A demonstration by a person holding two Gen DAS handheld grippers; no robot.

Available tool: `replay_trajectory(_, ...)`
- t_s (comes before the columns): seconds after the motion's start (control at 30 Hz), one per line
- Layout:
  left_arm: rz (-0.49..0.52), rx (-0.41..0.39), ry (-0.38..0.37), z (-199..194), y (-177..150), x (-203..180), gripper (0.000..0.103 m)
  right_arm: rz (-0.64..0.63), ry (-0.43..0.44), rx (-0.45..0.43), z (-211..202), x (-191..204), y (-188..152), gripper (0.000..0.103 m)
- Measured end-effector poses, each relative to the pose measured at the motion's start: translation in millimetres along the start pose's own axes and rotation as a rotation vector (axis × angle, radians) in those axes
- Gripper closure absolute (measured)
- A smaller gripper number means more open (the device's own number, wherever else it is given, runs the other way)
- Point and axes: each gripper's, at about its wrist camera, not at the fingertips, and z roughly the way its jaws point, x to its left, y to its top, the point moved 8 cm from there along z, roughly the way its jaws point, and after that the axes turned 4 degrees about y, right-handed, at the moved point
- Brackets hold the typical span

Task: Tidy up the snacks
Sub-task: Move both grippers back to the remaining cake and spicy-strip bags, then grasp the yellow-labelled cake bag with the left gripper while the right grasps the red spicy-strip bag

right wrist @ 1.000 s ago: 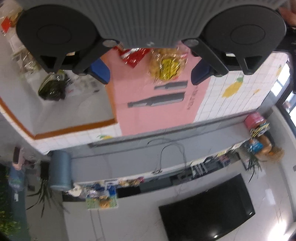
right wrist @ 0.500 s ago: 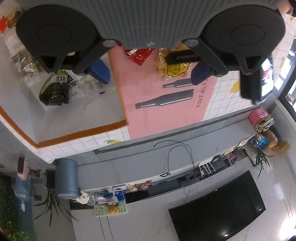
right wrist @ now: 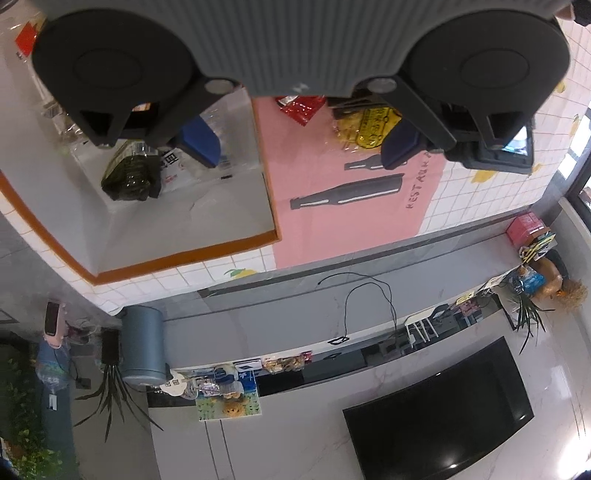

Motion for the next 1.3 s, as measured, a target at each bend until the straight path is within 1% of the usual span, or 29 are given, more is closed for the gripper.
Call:
replay_trajectory(0.1, -0.027, 0.026, -0.004, -6.1, -5.9, 14.8, 0.011, -0.021, 0.006, 0.001, 0.0, 4.1, -0.6, 0.012)
replay_trajectory(0.2, -0.062, 0.033, -0.019, -13.8, -14.7, 28.1, 0.011, -0.031, 0.010, 0.008, 0.5, 8.2, -1.9, 0.012)
replay_trajectory(0.27, -0.078, 0.040, -0.018, -20.5, -23.3, 40.7, 0.012, -0.030, 0.033, 0.022, 1.0, 14.8, -5.5, 0.012)
replay_trajectory(0.37, -0.083, 0.065, -0.027, -29.7, -32.5, 53.7, 0.011, -0.052, 0.117, 0.065, 4.6, 33.4, -13.3, 0.012)
replay_trajectory(0.43, -0.088, 0.080, -0.031, -34.1, -38.3, 61.7, 0.011, -0.074, 0.167, 0.119, 9.4, 44.8, -22.0, 0.012)
replay_trajectory(0.53, -0.106, 0.094, -0.030, -38.1, -44.1, 73.5, 0.011, -0.009, 0.157, 0.175, 15.9, 48.8, -37.1, 0.011)
replay_trajectory(0.6, -0.113, 0.096, -0.021, -39.3, -47.2, 83.1, 0.011, 0.048, 0.116, 0.194, 21.1, 47.9, -48.0, 0.011)
replay_trajectory(0.67, -0.124, 0.097, -0.024, -41.3, -49.2, 91.6, 0.011, 0.078, 0.045, 0.177, 25.1, 49.9, -57.4, 0.011)
replay_trajectory(0.7, -0.131, 0.100, -0.024, -41.8, -49.7, 95.0, 0.011, 0.087, 0.003, 0.154, 26.7, 51.4, -60.9, 0.011)
replay_trajectory(0.8, -0.166, 0.107, -0.017, -43.5, -50.9, 106.8, 0.011, 0.183, -0.194, 0.071, 31.8, 47.1, -82.4, 0.010)
replay_trajectory(0.83, -0.170, 0.108, -0.014, -43.8, -51.2, 109.2, 0.011, 0.227, -0.245, 0.049, 33.4, 45.6, -93.5, 0.010)
replay_trajectory(0.87, -0.167, 0.109, -0.013, -44.2, -51.4, 110.8, 0.011, 0.248, -0.274, 0.029, 34.0, 45.8, -103.6, 0.010)
replay_trajectory(0.9, -0.164, 0.108, -0.015, -44.5, -51.4, 111.8, 0.011, 0.240, -0.305, 0.004, 35.3, 49.0, -112.2, 0.010)
replay_trajectory(0.97, -0.170, 0.110, -0.021, -45.6, -52.3, 114.0, 0.011, 0.161, -0.405, -0.077, 35.4, 56.2, -121.4, 0.010)
replay_trajectory(1.0, -0.173, 0.110, -0.025, -46.2, -52.6, 114.7, 0.011, 0.136, -0.436, -0.110, 34.4, 56.9, -122.8, 0.010)
replay_trajectory(1.03, -0.172, 0.112, -0.028, -46.2, -52.7, 114.5, 0.011, 0.122, -0.463, -0.138, 35.3, 57.4, -124.6, 0.010)
replay_trajectory(1.07, -0.170, 0.113, -0.030, -46.6, -52.8, 114.1, 0.011, 0.125, -0.472, -0.140, 37.6, 57.0, -127.3, 0.010)
replay_trajectory(1.17, -0.156, 0.114, -0.032, -46.9, -53.2, 112.0, 0.011, 0.198, -0.452, -0.089, 48.3, 46.9, -134.2, 0.009)
replay_trajectory(1.23, -0.147, 0.114, -0.031, -45.6, -52.6, 111.0, 0.011, 0.224, -0.468, -0.123, 49.2, 41.1, -131.6, 0.009)
replay_trajectory(1.3, -0.144, 0.115, -0.027, -44.6, -51.9, 110.0, 0.011, 0.222, -0.495, -0.151, 49.8, 35.8, -126.4, 0.008)
